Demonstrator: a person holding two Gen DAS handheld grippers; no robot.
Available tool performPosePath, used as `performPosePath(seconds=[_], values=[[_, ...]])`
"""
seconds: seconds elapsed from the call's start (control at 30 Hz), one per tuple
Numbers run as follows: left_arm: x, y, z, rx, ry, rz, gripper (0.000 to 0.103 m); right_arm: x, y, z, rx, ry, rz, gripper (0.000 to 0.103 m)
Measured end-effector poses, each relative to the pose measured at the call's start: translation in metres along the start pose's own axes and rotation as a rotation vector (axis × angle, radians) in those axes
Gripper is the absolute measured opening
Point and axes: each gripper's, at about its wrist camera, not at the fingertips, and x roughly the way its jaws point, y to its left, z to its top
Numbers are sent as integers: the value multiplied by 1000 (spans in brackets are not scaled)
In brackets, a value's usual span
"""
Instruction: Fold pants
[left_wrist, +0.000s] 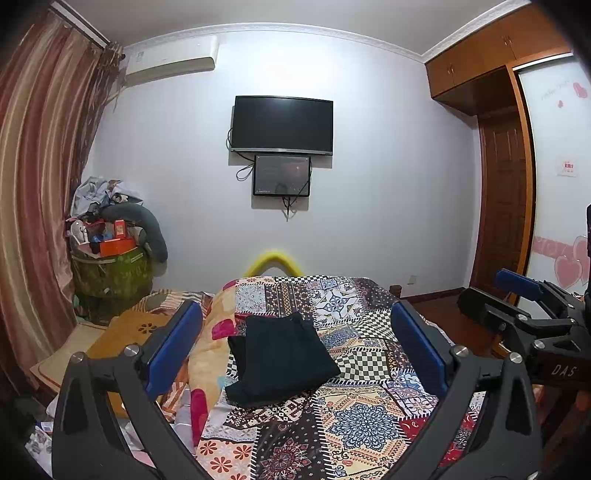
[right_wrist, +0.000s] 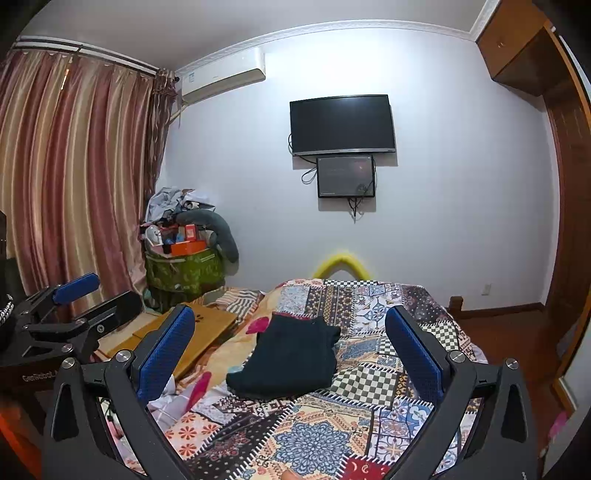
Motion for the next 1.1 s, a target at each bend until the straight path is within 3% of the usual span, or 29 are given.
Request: performPosePath(seconds=[1.1], values=[[16,6,-4,-59,80,-52,103,2,-2,1,13,9,-15,102]])
